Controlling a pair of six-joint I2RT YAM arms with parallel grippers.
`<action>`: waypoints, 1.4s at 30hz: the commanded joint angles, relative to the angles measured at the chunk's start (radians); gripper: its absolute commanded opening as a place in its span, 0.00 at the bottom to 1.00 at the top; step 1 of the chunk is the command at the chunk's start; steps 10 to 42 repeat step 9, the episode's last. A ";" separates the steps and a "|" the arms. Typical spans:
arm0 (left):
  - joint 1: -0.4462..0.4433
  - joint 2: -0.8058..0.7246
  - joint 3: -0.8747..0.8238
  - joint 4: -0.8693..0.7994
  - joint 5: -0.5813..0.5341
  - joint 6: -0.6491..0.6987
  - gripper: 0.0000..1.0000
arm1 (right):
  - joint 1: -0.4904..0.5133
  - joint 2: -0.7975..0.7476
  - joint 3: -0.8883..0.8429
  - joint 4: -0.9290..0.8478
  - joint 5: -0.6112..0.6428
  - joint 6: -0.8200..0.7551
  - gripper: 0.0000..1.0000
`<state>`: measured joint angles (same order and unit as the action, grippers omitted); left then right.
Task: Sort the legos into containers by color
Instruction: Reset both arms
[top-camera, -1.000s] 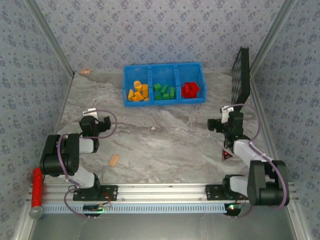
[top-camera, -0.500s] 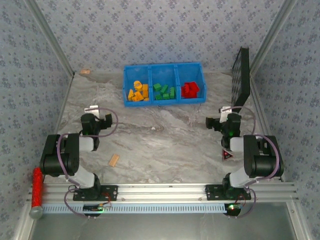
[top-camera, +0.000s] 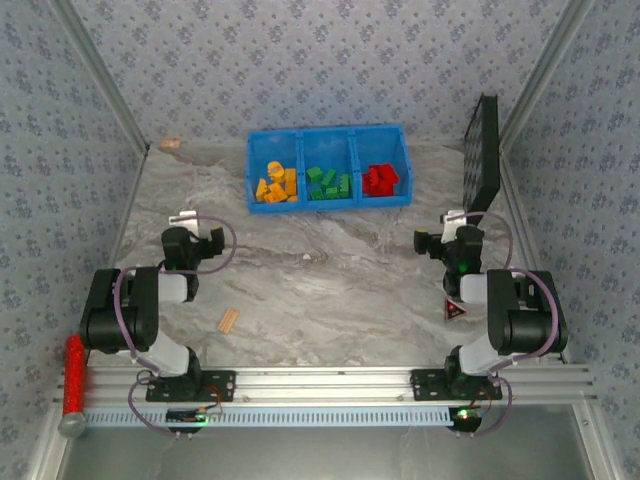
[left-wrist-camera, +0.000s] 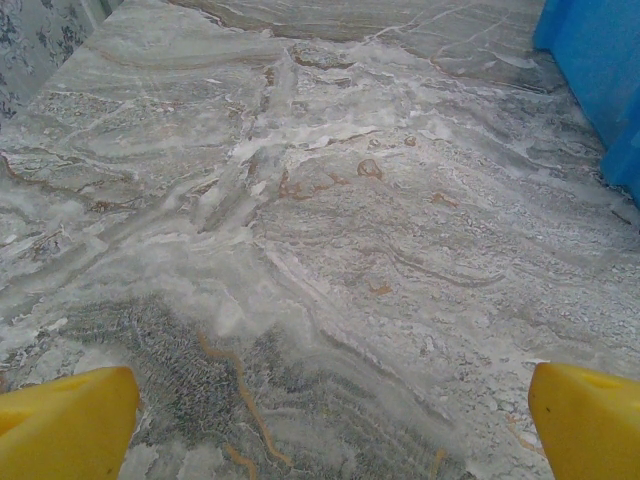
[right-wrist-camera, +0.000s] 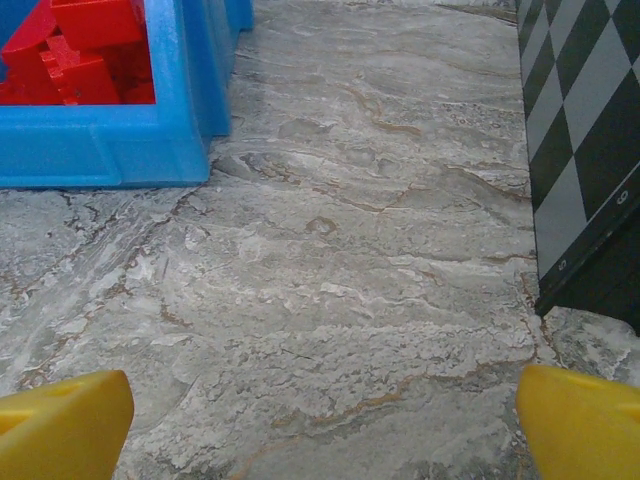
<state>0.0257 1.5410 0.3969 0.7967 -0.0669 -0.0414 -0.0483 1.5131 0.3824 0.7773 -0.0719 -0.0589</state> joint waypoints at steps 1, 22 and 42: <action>-0.006 -0.004 0.019 0.012 0.019 0.010 1.00 | 0.015 0.007 0.007 0.033 0.045 0.009 1.00; -0.006 -0.005 0.019 0.012 0.020 0.009 1.00 | 0.021 0.006 0.007 0.033 0.065 0.011 1.00; -0.006 -0.005 0.019 0.012 0.020 0.009 1.00 | 0.021 0.006 0.007 0.033 0.065 0.011 1.00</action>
